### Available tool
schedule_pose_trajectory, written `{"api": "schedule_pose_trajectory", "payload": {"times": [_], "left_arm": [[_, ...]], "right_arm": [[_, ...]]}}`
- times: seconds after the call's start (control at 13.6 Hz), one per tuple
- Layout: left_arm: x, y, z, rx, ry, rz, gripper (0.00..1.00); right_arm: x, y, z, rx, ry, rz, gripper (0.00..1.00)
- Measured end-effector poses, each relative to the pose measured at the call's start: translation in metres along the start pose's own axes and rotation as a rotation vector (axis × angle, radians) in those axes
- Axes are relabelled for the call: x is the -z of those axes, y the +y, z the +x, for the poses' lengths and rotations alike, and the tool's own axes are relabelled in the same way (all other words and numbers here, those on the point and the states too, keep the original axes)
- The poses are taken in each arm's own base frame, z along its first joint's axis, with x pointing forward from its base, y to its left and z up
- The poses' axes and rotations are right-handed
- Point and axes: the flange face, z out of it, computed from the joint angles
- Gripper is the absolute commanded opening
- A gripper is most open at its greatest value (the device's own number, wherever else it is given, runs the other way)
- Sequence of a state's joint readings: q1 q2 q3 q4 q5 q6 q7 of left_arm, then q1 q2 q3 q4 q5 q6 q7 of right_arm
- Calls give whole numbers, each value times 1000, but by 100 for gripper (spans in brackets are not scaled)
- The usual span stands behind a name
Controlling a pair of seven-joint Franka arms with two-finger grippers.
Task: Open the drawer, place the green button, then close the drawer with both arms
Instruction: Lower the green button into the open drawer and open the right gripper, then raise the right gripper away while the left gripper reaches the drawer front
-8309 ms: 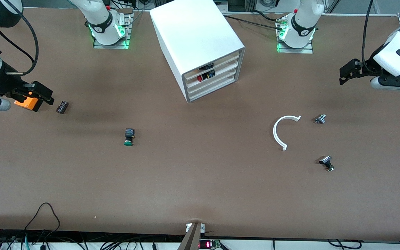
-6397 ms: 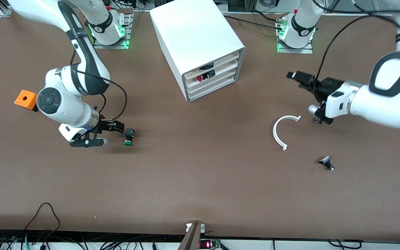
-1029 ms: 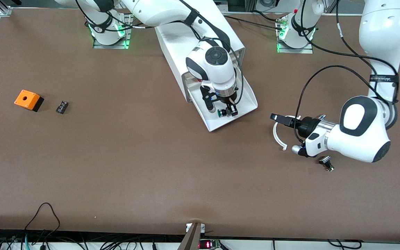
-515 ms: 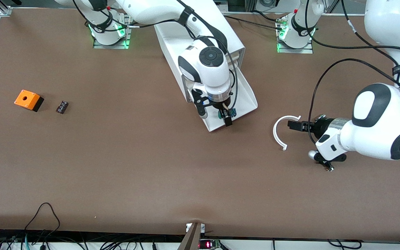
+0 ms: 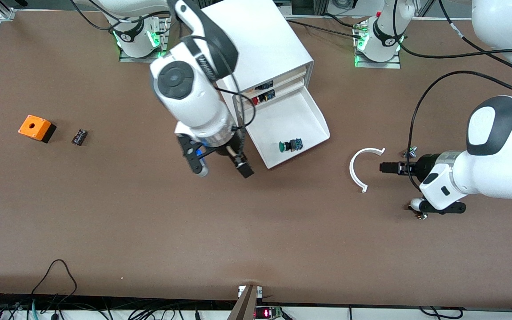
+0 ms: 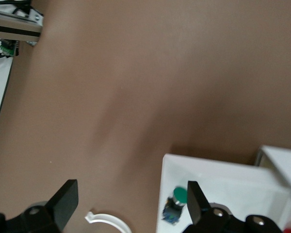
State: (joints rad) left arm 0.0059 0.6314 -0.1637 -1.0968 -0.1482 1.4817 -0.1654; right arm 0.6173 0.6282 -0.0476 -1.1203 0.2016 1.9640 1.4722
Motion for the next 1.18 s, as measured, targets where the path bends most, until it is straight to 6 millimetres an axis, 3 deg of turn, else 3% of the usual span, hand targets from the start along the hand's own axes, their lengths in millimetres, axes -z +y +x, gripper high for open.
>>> {"api": "schedule_pose_trajectory", "payload": {"times": [0.07,0.29,0.51,0.74,0.96,1.18], "left_arm": [[-5,6,4,33,30,22,100],[-36,51,11,154,120,29,96],[-98,100,1,264,190,10,97],[-155,130,-20,376,221,-2,97],[-205,139,-35,412,250,-17,98],[-250,149,-53,431,280,-35,98]], "right_arm": [[8,7,17,69,3,-9,99],[32,38,77,288,5,-72,99],[60,83,143,487,10,-139,99],[79,132,194,635,-5,-171,99],[97,167,226,720,-2,-194,99],[117,182,229,827,42,-256,99]]}}
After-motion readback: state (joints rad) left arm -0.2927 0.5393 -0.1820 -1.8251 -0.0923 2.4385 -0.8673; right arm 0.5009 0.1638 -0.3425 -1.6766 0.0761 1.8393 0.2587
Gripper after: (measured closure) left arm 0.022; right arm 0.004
